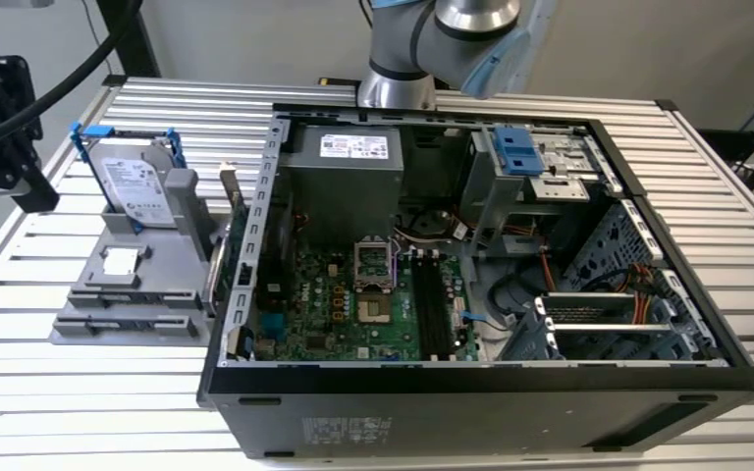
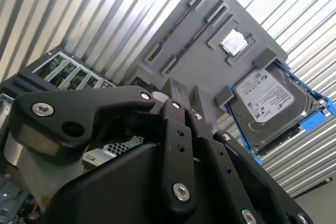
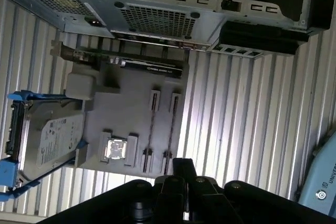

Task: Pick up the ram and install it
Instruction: 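Pick up the ram and move it above insertion slot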

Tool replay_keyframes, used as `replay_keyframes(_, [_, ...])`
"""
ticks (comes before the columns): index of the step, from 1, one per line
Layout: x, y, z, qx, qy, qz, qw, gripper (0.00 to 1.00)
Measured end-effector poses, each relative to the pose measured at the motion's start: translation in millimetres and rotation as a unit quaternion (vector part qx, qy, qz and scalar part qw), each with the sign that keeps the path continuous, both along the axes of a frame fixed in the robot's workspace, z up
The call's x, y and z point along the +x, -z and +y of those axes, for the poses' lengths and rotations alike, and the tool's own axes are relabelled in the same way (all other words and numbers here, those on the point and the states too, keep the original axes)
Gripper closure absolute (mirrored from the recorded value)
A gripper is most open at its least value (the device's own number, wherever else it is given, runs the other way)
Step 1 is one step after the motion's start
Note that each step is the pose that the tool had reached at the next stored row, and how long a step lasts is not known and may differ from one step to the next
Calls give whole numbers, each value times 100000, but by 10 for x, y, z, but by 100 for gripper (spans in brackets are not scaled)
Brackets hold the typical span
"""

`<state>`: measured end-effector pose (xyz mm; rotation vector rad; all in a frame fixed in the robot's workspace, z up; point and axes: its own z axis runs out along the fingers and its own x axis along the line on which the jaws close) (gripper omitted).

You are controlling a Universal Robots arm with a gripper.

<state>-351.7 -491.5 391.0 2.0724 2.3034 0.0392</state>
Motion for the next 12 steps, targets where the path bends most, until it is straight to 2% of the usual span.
replay_keyframes(3, [-1, 6, 0, 10, 2052, -2, 99979, 100])
replay_keyframes(8, [-3, 9, 0, 21, 5248, 98, 99862, 100])
replay_keyframes(10, [-4, 8, 0, 167, 6039, 305, 99817, 100])
replay_keyframes(12, [-5, 8, 1, 526, 6342, 725, 99795, 100])
